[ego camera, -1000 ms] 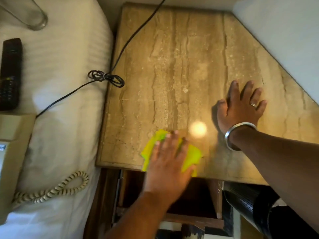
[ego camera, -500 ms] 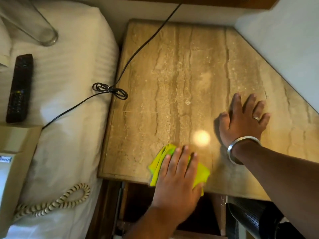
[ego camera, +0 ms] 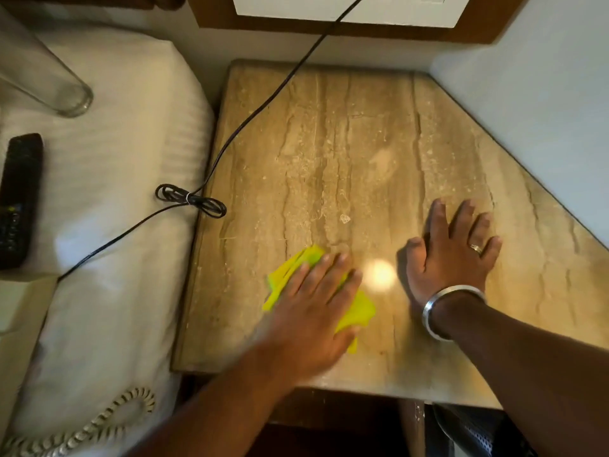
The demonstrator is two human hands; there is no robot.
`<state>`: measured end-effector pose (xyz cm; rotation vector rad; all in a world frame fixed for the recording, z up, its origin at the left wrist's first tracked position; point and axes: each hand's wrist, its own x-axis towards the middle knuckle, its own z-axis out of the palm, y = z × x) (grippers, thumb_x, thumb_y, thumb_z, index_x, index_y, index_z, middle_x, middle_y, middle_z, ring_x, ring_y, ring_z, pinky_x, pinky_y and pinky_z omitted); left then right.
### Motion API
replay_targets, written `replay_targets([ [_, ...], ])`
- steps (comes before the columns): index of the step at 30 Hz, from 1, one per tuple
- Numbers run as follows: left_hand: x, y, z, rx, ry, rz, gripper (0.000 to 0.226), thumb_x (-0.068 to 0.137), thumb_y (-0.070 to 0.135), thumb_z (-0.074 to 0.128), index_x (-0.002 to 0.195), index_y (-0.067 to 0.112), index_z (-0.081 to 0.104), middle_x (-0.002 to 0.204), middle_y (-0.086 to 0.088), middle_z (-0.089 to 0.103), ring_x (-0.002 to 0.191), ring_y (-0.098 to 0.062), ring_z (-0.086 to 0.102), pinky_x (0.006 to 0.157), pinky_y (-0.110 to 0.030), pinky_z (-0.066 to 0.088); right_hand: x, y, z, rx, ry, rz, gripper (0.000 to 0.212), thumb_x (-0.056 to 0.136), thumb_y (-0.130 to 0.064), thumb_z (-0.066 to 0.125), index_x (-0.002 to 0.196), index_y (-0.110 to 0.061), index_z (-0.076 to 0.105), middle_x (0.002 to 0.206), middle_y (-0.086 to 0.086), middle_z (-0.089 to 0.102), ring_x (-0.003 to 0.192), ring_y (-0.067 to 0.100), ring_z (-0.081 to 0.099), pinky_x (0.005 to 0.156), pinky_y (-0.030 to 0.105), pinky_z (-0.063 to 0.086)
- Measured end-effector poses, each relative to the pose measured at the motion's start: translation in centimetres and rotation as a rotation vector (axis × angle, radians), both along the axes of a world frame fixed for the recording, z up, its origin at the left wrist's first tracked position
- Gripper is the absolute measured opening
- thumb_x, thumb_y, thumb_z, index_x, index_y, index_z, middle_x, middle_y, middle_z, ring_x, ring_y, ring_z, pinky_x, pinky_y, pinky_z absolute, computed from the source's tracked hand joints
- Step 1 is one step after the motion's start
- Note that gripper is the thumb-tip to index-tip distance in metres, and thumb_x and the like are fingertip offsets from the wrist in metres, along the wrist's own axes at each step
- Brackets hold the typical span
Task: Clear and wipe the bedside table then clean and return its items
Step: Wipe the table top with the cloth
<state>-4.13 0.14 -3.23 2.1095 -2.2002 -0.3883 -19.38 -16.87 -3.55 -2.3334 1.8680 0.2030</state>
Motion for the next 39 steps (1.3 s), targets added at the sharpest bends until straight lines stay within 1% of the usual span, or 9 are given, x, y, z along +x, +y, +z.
replay_targets([
  [5, 9.8, -19.7, -0.9, 0.035, 0.064, 0.294, 0.082, 0.099, 0.057, 0.039, 0.16, 0.011, 0.009, 0.168, -0.012, 0.009, 0.155, -0.028, 0.009, 0.125, -0.043, 0.009, -0.1, -0.1, -0.4, -0.012, -0.032, -0.004, 0.071, 0.083, -0.049, 0.021, 0.149, -0.026, 0.011, 0.159, 0.013, 0.002, 0.145, 0.037, -0.002, 0.114, 0.058, 0.003],
  [10, 12.0, -13.5, -1.9, -0.074, -0.047, 0.796, 0.079, 0.098, 0.054, 0.036, 0.157, 0.004, 0.021, 0.165, -0.019, 0.021, 0.152, -0.034, 0.02, 0.122, -0.048, 0.016, 0.2, -0.3, -0.4, -0.004, -0.046, -0.011, 0.069, 0.085, -0.047, 0.027, 0.149, -0.026, 0.011, 0.159, 0.014, 0.003, 0.145, 0.037, -0.002, 0.114, 0.058, 0.002],
  [13, 3.7, -6.2, -1.2, 0.0, 0.026, 0.686, 0.083, 0.093, 0.051, 0.031, 0.157, 0.0, 0.018, 0.164, -0.023, 0.017, 0.152, -0.039, 0.018, 0.122, -0.053, 0.017, 0.1, -0.1, -0.4, 0.0, -0.032, -0.014, 0.069, 0.085, -0.048, 0.027, 0.149, -0.027, 0.01, 0.159, 0.014, 0.002, 0.145, 0.038, -0.002, 0.114, 0.058, 0.001],
  [16, -3.3, -3.3, -0.3, 0.01, 0.068, 0.246, 0.086, 0.085, 0.048, 0.038, 0.156, 0.002, 0.023, 0.164, -0.021, 0.019, 0.152, -0.036, 0.019, 0.123, -0.052, 0.019, 0.0, -0.3, -0.5, -0.005, -0.035, -0.023, 0.068, 0.084, -0.048, 0.025, 0.148, -0.028, 0.012, 0.159, 0.013, 0.003, 0.145, 0.038, -0.001, 0.113, 0.058, 0.001],
  [19, 0.1, -8.1, -0.6, -0.037, 0.054, -0.066, 0.084, 0.087, 0.05, 0.035, 0.157, 0.006, 0.025, 0.165, -0.016, 0.021, 0.153, -0.032, 0.02, 0.124, -0.048, 0.016, -0.2, -0.3, -0.7, -0.012, -0.07, -0.018, 0.067, 0.084, -0.047, 0.024, 0.148, -0.029, 0.014, 0.159, 0.012, 0.004, 0.145, 0.037, 0.0, 0.114, 0.058, 0.002],
  [22, 7.7, -14.7, -0.8, 0.062, 0.04, 0.363, 0.083, 0.093, 0.049, 0.039, 0.158, 0.004, 0.014, 0.167, -0.021, 0.007, 0.155, -0.036, 0.006, 0.125, -0.045, 0.006, -0.3, -0.3, -0.9, -0.025, -0.08, -0.02, 0.067, 0.084, -0.045, 0.022, 0.148, -0.028, 0.013, 0.159, 0.012, 0.004, 0.145, 0.036, -0.001, 0.114, 0.058, 0.002],
  [25, 9.3, -14.5, -0.6, 0.036, -0.051, 0.644, 0.077, 0.089, 0.046, 0.045, 0.149, -0.001, 0.029, 0.156, -0.026, 0.027, 0.147, -0.044, 0.021, 0.121, -0.052, 0.016, -0.2, -0.3, -0.7, -0.014, -0.072, -0.005, 0.067, 0.085, -0.045, 0.023, 0.149, -0.027, 0.012, 0.159, 0.013, 0.003, 0.145, 0.037, -0.002, 0.114, 0.058, 0.003],
  [33, -1.5, -3.4, 0.0, 0.037, 0.076, 0.46, 0.073, 0.095, 0.047, 0.036, 0.156, 0.01, 0.027, 0.163, -0.013, 0.03, 0.152, -0.034, 0.023, 0.122, -0.048, 0.012, -1.1, -0.4, 0.7, 0.075, -0.193, 0.042, 0.065, 0.087, -0.043, 0.021, 0.149, -0.024, 0.02, 0.16, 0.01, 0.004, 0.145, 0.035, -0.004, 0.115, 0.055, -0.001],
  [39, -5.3, -15.1, 0.8, 0.11, 0.408, 0.099, 0.076, 0.094, 0.025, 0.053, 0.159, 0.009, 0.015, 0.168, -0.01, 0.012, 0.156, -0.027, 0.001, 0.124, -0.039, -0.005, -3.3, -2.0, 3.8, -0.013, -0.497, 0.274, 0.058, 0.092, -0.04, 0.034, 0.145, -0.017, 0.033, 0.155, 0.009, 0.027, 0.143, 0.028, 0.019, 0.114, 0.045, 0.016],
])
